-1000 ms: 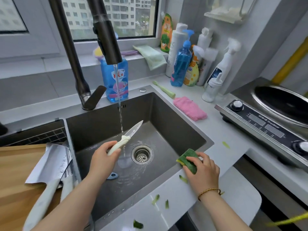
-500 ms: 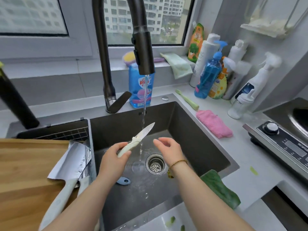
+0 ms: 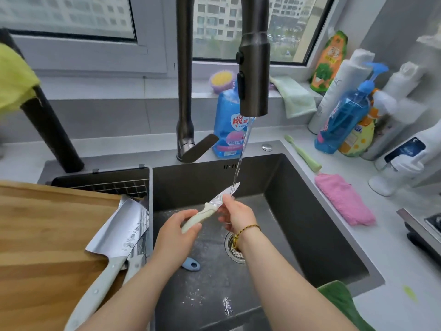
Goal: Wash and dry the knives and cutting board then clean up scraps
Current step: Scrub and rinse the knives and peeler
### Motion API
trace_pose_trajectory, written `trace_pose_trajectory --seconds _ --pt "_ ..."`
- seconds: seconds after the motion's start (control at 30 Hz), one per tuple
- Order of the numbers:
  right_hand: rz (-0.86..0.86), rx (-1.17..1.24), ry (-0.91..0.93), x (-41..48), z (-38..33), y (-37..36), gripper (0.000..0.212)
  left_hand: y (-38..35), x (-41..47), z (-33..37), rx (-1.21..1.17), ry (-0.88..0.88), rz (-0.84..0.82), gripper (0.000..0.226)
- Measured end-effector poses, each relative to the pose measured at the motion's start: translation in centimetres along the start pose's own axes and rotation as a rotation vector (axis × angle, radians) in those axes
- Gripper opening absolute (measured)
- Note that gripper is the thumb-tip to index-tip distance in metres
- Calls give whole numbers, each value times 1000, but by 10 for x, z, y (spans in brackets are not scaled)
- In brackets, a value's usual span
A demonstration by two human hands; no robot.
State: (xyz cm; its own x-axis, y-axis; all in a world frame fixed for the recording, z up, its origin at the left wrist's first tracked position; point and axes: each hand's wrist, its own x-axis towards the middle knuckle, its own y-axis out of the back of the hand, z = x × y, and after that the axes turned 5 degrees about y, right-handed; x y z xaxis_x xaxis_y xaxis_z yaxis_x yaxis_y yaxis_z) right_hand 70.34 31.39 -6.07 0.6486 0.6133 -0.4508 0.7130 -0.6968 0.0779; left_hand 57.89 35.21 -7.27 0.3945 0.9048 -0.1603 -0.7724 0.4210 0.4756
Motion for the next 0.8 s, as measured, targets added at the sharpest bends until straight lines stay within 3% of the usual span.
trace_pose_trajectory --seconds 0.07,0.2,0.37,0.5,0.63,0.73,0.8 --pt "-2 -29 26 -2 2 2 30 -2 -1 1 -10 13 -26 30" --pt "67 15 -26 1 -1 8 46 -6 -6 3 -34 37 -64 27" --pt "-135 -154 11 -5 7 3 30 -12 -9 4 -128 65 -106 19" --pt "-197 -84 -16 -10 14 3 46 -17 -9 4 -281 139 -78 18" --pt "-355 -201 76 -14 25 5 23 -17 -9 8 -265 130 -90 7" --pt "-275 -219 120 -15 23 10 18 -18 -5 7 -117 115 -157 19" --pt "-175 -391 186 -12 22 16 20 -18 0 6 -77 146 -165 26"
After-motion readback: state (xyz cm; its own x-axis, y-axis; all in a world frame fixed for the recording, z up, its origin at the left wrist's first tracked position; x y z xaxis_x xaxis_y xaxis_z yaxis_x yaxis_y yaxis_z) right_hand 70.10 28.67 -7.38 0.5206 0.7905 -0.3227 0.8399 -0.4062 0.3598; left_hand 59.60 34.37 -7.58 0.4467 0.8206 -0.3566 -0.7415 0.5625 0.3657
